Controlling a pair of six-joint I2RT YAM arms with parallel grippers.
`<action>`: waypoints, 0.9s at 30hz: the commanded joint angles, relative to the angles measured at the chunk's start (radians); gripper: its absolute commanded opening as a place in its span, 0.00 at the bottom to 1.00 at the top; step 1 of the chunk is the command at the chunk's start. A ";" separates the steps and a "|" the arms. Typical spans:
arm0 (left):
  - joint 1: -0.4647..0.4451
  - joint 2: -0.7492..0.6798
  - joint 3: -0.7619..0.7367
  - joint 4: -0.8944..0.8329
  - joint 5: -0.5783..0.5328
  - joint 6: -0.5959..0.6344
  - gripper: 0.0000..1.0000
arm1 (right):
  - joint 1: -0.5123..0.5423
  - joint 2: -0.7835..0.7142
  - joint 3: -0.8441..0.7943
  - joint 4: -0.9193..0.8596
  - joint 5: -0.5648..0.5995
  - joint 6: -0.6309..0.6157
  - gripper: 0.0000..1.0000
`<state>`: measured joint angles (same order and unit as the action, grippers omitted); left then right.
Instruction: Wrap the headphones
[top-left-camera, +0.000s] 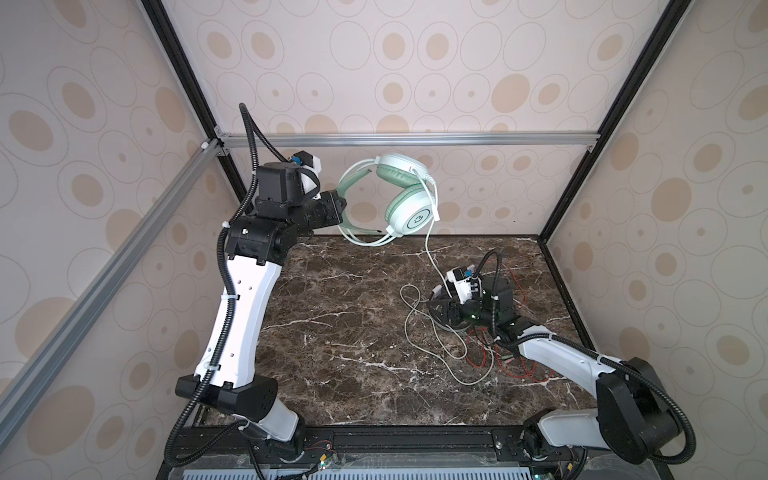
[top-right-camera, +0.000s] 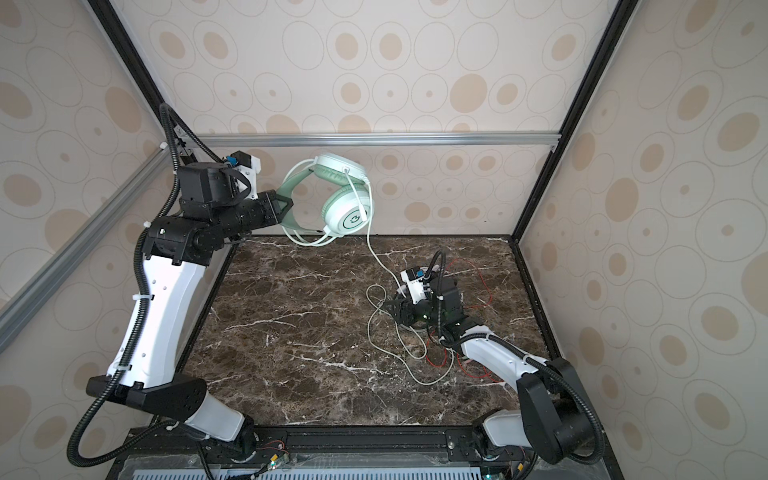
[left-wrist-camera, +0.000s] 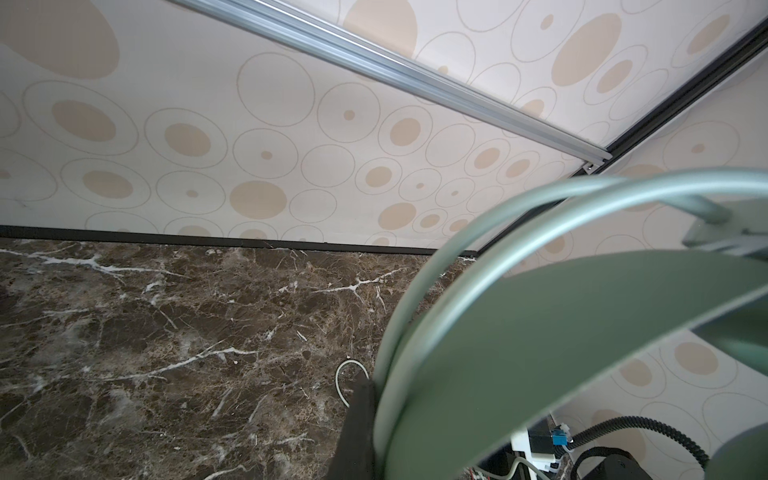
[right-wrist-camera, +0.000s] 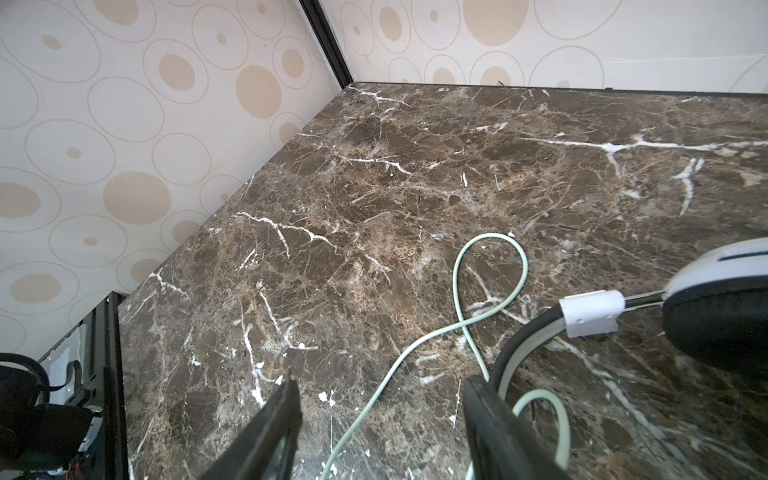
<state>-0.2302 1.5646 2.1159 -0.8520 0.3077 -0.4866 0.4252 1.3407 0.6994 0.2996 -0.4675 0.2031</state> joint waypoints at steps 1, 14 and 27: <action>0.009 -0.011 0.049 0.048 0.010 -0.058 0.00 | -0.003 0.019 -0.017 0.047 -0.005 0.007 0.60; 0.039 -0.015 -0.001 0.048 -0.048 -0.119 0.00 | -0.004 0.005 -0.020 0.025 0.029 -0.007 0.26; 0.091 -0.080 -0.223 0.198 -0.184 -0.179 0.00 | -0.004 -0.141 -0.020 -0.186 0.100 -0.048 0.12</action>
<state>-0.1608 1.5471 1.9125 -0.7845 0.1493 -0.6025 0.4240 1.2385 0.6895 0.1890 -0.3904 0.1822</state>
